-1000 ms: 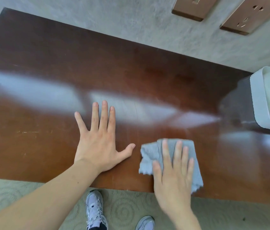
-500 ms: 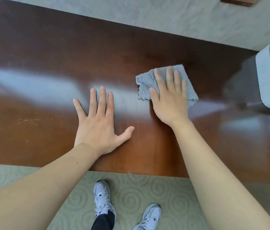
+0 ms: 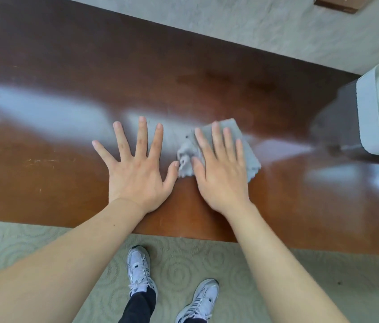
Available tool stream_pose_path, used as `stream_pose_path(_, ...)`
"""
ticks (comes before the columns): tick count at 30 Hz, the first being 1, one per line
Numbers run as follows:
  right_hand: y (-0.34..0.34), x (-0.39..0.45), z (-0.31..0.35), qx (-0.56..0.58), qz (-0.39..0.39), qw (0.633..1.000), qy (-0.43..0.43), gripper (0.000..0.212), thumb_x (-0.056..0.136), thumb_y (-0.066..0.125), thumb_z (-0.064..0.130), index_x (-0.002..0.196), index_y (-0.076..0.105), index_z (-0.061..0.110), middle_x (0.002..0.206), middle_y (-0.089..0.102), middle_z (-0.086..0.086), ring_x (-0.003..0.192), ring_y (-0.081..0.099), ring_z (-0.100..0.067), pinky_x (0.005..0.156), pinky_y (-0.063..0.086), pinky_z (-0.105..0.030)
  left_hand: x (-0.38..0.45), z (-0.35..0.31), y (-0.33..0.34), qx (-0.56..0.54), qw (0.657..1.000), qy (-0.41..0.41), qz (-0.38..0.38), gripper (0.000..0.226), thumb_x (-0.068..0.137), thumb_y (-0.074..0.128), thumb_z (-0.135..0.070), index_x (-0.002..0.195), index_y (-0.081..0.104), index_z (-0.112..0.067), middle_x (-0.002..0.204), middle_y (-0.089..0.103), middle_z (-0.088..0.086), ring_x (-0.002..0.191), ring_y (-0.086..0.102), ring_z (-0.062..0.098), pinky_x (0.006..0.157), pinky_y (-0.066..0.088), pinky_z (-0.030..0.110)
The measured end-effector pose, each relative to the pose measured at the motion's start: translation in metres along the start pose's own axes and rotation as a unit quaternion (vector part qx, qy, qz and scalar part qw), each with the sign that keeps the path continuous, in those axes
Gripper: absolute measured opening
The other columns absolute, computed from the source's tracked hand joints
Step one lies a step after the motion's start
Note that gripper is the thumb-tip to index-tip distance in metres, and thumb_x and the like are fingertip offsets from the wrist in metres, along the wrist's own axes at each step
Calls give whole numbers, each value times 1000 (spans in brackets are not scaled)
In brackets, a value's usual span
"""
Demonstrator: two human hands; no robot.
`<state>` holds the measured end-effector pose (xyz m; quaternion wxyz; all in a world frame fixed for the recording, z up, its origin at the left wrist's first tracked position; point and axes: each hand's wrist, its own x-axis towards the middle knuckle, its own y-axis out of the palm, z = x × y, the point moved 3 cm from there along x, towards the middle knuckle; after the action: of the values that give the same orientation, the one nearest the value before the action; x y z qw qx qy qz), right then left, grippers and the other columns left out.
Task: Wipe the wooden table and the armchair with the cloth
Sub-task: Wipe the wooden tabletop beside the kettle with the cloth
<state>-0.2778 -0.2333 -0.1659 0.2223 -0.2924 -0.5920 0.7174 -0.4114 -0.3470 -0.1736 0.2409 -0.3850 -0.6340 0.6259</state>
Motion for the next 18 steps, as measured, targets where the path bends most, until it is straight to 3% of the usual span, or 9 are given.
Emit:
stream_pose_path(5, -18, 139, -3, 3, 9, 1000, 22, 58, 103, 18, 48, 157, 3, 33, 166, -3, -6, 152, -8, -26, 121, -8, -46, 3, 0, 2, 8, 1000, 3, -5, 82, 94, 9, -70, 162, 5, -25, 171, 1, 10, 152, -6, 51, 107, 4, 84)
stream_pose_path(8, -20, 159, 6, 9, 12, 1000, 19, 59, 102, 19, 47, 157, 3, 32, 166, -4, -7, 152, -8, -27, 120, -9, -47, 3, 1, 3, 9, 1000, 6, -8, 82, 95, 10, -69, 162, 5, -24, 171, 1, 11, 152, -5, 52, 107, 4, 84)
stream_pose_path(13, -7, 67, 12, 20, -10, 1000, -10, 58, 103, 21, 46, 158, 8, 31, 166, 0, -6, 152, -8, -24, 123, -5, -46, 3, 1, 2, 6, 1000, 8, -2, 86, 95, 10, -69, 162, 5, -14, 170, 2, 12, 153, -5, 49, 108, 4, 84)
stream_pose_path(18, 13, -83, 14, 35, -6, 997, 75, 59, 103, 25, 45, 158, 6, 31, 167, 0, -3, 153, -8, -22, 122, 5, -49, 3, 1, 1, 5, 1000, 18, 12, 87, 95, 9, -69, 162, 5, -14, 170, 1, 13, 153, -5, 48, 108, 6, 83)
